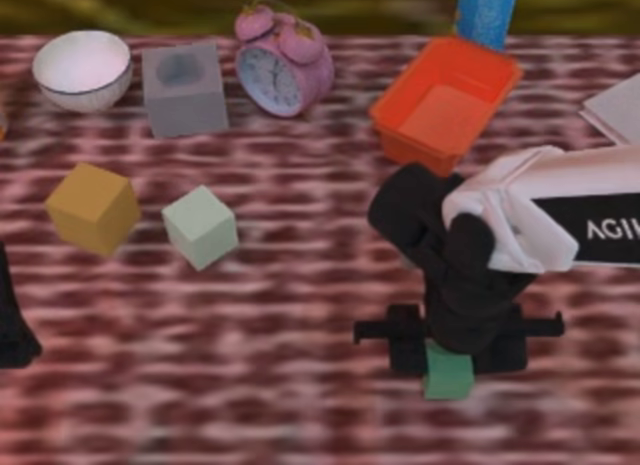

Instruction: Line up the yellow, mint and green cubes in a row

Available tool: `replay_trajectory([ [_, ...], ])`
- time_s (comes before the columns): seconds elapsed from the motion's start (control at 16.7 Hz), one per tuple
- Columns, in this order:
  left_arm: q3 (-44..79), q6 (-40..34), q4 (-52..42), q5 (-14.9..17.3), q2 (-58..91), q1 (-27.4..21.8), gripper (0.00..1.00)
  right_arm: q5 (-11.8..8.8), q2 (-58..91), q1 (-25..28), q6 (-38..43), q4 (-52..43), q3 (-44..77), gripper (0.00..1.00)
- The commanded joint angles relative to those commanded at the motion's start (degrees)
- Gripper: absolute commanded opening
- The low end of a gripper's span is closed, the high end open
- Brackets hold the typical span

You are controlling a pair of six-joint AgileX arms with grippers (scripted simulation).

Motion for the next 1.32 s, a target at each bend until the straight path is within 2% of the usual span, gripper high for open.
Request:
replay_trajectory([
  [0.54,0.0,0.0,0.0,0.0,0.0,0.0,1.00,0.0,0.0,0.0,0.0,0.0,0.0,0.98],
  [1.14,0.0,0.0,0.0,0.0,0.0,0.0,1.00,0.0,-0.1,0.0,0.0,-0.2,0.2,1.00],
  [1.32,0.0,0.0,0.0,0.0,0.0,0.0,1.00,0.0,-1.8,0.3,0.1,-4.4,2.7,1.00],
])
